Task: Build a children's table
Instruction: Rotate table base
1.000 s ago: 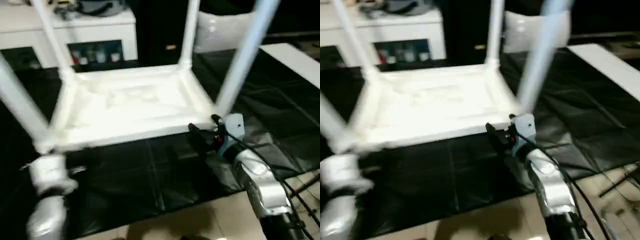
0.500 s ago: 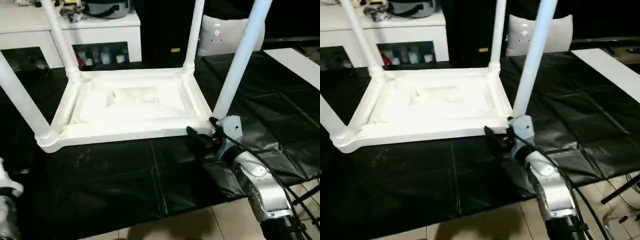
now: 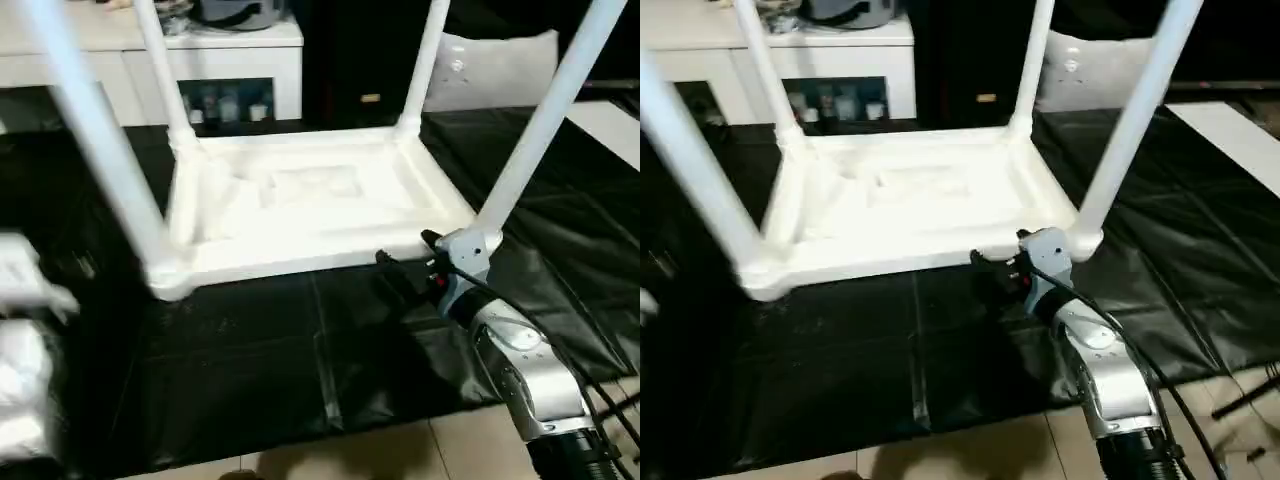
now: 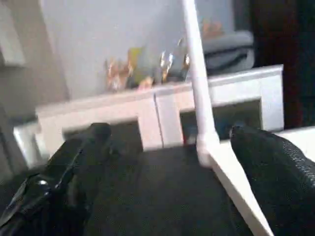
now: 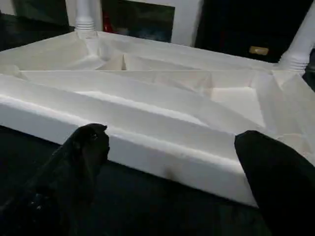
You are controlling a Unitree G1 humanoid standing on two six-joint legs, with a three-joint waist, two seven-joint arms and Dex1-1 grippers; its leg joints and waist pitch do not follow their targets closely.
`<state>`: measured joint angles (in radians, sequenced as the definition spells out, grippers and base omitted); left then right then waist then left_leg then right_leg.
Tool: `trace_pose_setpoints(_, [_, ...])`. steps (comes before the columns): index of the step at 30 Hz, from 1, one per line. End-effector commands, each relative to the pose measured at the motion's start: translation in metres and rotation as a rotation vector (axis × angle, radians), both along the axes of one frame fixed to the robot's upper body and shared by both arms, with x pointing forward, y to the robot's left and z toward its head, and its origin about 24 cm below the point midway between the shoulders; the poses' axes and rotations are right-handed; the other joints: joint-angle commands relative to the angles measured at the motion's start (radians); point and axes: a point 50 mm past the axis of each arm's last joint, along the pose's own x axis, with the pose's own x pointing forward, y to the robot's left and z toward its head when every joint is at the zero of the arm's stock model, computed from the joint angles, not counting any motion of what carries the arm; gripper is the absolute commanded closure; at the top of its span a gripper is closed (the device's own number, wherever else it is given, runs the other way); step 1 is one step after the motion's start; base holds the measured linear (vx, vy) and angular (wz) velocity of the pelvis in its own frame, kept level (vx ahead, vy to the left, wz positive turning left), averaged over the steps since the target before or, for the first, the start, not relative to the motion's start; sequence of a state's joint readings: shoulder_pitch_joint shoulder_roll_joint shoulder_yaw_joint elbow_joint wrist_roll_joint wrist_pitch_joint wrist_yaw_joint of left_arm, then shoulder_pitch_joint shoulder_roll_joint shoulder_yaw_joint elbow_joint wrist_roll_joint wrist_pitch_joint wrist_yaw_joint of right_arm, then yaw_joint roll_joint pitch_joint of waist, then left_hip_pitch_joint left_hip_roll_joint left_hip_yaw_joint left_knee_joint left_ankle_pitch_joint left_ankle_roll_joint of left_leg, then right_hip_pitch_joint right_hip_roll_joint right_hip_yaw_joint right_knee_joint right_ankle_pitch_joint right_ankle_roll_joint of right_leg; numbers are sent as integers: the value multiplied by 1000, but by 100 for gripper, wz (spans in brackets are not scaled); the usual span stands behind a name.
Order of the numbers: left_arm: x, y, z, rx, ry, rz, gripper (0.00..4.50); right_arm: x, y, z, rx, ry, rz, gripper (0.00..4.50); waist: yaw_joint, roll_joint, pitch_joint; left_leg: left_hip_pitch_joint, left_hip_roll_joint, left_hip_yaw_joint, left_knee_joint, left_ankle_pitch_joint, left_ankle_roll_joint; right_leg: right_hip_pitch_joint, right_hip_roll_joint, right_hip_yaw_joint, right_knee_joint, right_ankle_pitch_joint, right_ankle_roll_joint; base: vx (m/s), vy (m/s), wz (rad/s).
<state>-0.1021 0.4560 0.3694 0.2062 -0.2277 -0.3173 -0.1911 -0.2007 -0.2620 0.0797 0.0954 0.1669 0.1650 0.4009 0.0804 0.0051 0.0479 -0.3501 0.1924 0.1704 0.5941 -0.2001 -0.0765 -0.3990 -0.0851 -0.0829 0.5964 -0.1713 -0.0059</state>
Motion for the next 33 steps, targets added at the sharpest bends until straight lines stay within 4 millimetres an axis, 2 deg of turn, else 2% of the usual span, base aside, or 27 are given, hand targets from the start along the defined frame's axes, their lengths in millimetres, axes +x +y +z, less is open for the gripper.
trace_pose_setpoints(1, [-3,-7,2,-24,39,-19,3,1,-5,1,-9,0,-6,0,-7,16,-49,1,35,-13,-88,-347,-20,39,-52,51,-73,-340,-128,0,0,0])
trace_pose_setpoints(5, [-4,-16,4,-41,75,-99,3,2,-5,0,-15,2,-3,0,-18,16,-51,-1,31,-12,-85,-327,-12,37,-47,50,-73,-310,-138,0,0,0])
trace_pose_setpoints(6, [-6,-18,1,-65,121,-161,3,1,-6,-1,-26,6,3,0,-19,18,-52,-1,31,-12,-85,-327,-12,37,-47,51,-71,-308,-141,0,0,0])
trace_pose_setpoints(13, [-13,-18,1,-121,213,-297,3,1,-11,-6,-60,43,-1,0,-21,25,-49,6,30,-10,-87,-358,-18,32,-41,51,-71,-305,-154,0,0,0])
trace_pose_setpoints(17, [-20,-22,1,-142,275,-419,3,1,-16,-12,-79,92,-21,0,-20,23,-47,6,30,-10,-87,-367,-18,32,-41,53,-72,-316,-160,0,0,0])
trace_pose_setpoints(19, [-23,-25,0,-154,302,-500,3,2,-19,-16,-84,123,-36,0,-22,15,-46,4,28,-9,-88,-368,-13,31,-41,54,-74,-334,-155,0,0,0])
trace_pose_setpoints(20, [-23,-26,-1,-153,306,-514,3,2,-19,-16,-84,126,-40,0,-19,20,-46,8,28,-9,-88,-368,-14,29,-41,56,-75,-344,-151,0,0,0])
trace_pose_setpoints(21, [-21,-27,-1,-151,308,-524,3,3,-19,-16,-83,132,-43,0,-21,15,-45,7,28,-8,-88,-368,-13,28,-40,57,-77,-350,-148,0,0,0])
trace_pose_setpoints(23, [-8,-36,-3,-128,319,-569,3,6,-22,-21,-93,160,-67,0,-18,18,-44,10,27,-8,-88,-366,-17,27,-39,60,-79,-368,-137,0,0,0])
trace_pose_setpoints(24, [-8,-36,-3,-128,319,-569,3,6,-22,-21,-93,160,-67,0,-17,19,-44,14,25,-7,-88,-368,-19,23,-37,60,-82,-379,-134,0,0,0])
trace_pose_setpoints(26, [1,-42,-3,-131,321,-599,3,9,-23,-24,-110,177,-81,0,-13,21,-45,15,25,-9,-87,-365,-31,25,-39,61,-81,-384,-128,0,0,0])
trace_pose_setpoints(27, [6,-45,-4,-134,327,-623,3,11,-24,-26,-115,187,-91,0,-11,25,-45,17,25,-9,-87,-365,-34,24,-40,62,-81,-385,-128,0,0,0])
trace_pose_setpoints(28, [11,-50,-6,-135,347,-672,3,15,-26,-28,-125,197,-107,0,-8,32,-47,17,25,-10,-86,-363,-40,26,-42,62,-79,-376,-133,0,0,0])
trace_pose_setpoints(29, [13,-54,-8,-135,365,-707,3,17,-28,-29,-133,198,-116,0,-8,33,-47,16,23,-10,-86,-364,-44,27,-41,61,-79,-372,-137,0,0,0])
trace_pose_setpoints(33, [14,-62,-13,-136,423,-814,3,24,-33,-27,-137,191,-136,0,-5,27,-53,9,26,-10,-85,-326,-43,36,-43,62,-69,-299,-160,0,0,0])
